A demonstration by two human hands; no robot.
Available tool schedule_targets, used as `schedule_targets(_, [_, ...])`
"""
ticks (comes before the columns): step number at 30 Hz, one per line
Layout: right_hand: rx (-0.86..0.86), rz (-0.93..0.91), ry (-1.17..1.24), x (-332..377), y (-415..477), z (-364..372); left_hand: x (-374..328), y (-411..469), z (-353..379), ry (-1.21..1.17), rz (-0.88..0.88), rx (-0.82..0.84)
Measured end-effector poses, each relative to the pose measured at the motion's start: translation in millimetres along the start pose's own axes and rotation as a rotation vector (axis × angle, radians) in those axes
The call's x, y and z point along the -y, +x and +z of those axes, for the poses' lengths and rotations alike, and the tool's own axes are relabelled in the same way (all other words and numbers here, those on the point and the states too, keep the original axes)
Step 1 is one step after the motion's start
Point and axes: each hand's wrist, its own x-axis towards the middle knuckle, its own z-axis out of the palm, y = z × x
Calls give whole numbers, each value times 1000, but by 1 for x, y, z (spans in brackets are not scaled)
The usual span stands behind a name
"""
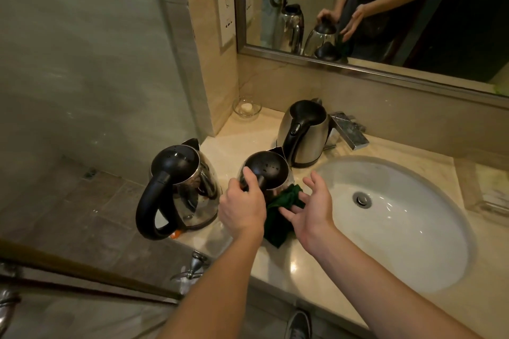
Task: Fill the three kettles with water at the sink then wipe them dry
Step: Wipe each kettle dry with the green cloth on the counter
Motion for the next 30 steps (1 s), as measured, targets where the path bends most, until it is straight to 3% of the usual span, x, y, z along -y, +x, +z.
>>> schedule_targets(7, [40, -139, -211, -4, 2, 3, 2, 6, 0, 12, 61, 15])
schedule_targets(19, [-28, 13, -168, -9, 27, -16, 5, 15, 1, 51, 125, 11])
schedule_targets(30, [88, -202, -359, 15, 14, -1, 3, 17, -1, 34, 138, 30])
